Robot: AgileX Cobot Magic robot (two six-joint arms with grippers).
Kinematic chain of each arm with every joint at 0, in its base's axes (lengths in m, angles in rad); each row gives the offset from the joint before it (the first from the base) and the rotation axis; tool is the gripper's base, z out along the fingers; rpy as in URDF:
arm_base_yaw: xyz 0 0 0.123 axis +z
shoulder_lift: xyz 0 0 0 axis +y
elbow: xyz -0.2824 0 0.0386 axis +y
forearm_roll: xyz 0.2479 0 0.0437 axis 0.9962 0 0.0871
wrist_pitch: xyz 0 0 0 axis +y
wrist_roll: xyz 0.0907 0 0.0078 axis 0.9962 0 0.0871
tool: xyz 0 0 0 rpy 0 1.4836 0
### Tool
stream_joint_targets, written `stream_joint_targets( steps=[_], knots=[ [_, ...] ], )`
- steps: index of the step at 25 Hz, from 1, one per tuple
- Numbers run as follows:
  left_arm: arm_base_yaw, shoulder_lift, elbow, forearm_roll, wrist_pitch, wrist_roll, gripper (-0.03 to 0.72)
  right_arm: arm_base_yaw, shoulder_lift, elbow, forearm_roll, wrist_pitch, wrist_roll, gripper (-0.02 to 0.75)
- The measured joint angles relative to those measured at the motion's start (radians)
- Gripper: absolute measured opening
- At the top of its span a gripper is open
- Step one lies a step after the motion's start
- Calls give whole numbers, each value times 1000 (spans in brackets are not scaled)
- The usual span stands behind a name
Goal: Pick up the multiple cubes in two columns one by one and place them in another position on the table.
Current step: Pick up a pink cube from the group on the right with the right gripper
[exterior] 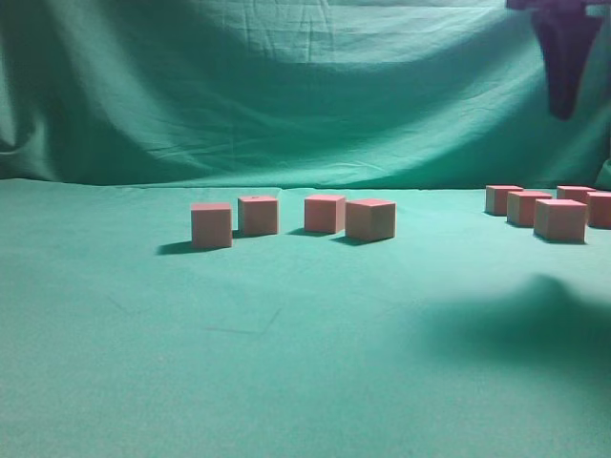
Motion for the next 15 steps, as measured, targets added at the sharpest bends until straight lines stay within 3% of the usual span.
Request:
stream_joint_targets(
  steps=[9,15],
  knots=[
    [0,0,0,0,0,0,0,0,146,0,2,-186,9,539],
    [0,0,0,0,0,0,0,0,204,0,-18,-211,34,539]
  ],
)
